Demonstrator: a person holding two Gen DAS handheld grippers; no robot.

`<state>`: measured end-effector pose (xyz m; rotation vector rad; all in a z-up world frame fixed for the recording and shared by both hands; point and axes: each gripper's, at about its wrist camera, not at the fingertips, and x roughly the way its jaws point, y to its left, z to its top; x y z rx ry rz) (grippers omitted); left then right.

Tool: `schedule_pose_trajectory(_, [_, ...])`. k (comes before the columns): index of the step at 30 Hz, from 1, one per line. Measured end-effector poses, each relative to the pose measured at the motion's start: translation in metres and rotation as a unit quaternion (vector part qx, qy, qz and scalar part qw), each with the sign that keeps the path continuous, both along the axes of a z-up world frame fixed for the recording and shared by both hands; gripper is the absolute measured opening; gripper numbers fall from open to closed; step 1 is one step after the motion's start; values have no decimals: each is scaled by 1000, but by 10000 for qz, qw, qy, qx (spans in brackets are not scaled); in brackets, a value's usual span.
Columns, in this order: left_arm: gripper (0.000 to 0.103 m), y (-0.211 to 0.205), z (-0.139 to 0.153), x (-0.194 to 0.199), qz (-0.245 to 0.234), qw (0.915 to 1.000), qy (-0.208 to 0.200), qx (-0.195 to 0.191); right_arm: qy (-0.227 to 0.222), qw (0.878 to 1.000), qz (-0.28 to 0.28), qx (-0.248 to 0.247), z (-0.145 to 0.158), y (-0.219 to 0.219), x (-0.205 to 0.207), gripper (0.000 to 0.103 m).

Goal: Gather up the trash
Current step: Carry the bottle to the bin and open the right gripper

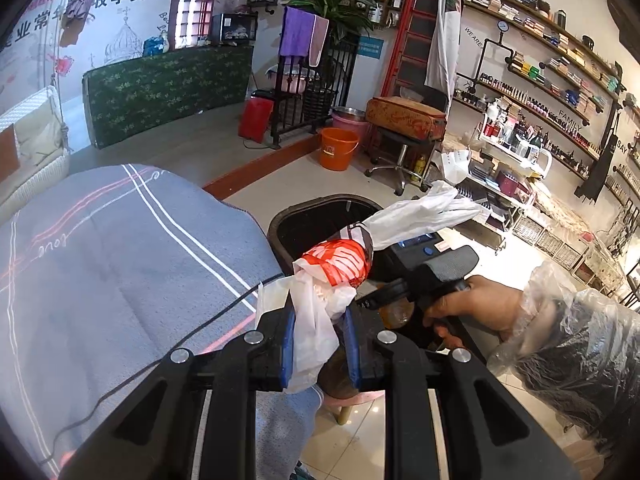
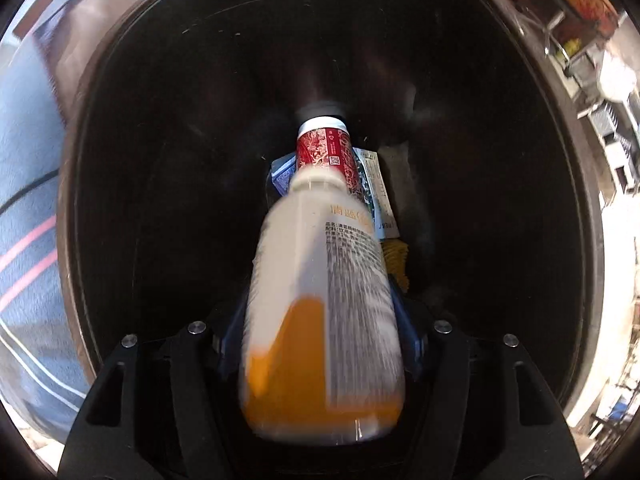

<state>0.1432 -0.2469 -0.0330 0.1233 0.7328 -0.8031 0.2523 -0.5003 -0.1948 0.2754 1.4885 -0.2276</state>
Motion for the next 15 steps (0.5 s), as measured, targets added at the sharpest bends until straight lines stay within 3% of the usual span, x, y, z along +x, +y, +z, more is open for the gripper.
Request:
schedule_pose_trajectory(3, [21,-3,-3,0,-9,10000,67,9,-175,9998,-65,-38,8,-4,-4,74])
schedule_pose_trajectory(8, [21,-7,-5,0,-45,9999,144,18,-720,9969,-247,-176,29,0,-26,74])
schedule_pose_trajectory(11, [21,-10,-8,0,-99,9998,176,57,-1365,9894,-486,-68,54,0,-54,75])
schedule_pose_trajectory(15, [21,-21,-13,3,-222,9991,335,107,-1971,9757,-806,-523,80,-3,-87,80])
